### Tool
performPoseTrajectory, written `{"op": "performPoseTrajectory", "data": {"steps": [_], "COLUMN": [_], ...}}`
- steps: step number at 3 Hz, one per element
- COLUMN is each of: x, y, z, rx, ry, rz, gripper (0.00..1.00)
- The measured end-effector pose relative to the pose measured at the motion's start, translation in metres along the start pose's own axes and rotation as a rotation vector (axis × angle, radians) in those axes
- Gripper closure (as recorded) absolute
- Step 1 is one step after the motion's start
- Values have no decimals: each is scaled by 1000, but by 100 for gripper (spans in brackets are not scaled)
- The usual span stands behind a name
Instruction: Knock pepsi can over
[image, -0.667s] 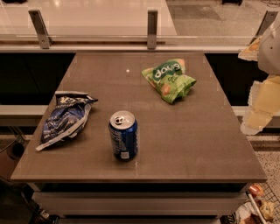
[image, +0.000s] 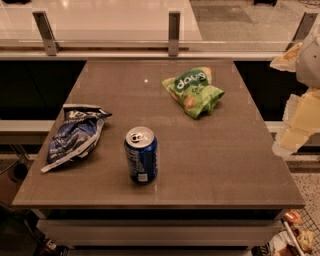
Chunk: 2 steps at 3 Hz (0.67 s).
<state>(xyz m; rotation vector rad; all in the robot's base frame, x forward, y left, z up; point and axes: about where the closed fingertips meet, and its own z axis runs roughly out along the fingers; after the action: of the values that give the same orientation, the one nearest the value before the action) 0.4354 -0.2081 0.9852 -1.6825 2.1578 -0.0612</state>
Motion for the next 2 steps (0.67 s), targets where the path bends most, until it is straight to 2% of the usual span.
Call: {"op": "performPoseTrajectory", "data": {"steps": [1, 2], "x": [-16, -47], "y": [15, 31], "z": [12, 24], "rx": [-11, -26], "ry": [-167, -342], "rz": [4, 12], "gripper": [0, 0]}}
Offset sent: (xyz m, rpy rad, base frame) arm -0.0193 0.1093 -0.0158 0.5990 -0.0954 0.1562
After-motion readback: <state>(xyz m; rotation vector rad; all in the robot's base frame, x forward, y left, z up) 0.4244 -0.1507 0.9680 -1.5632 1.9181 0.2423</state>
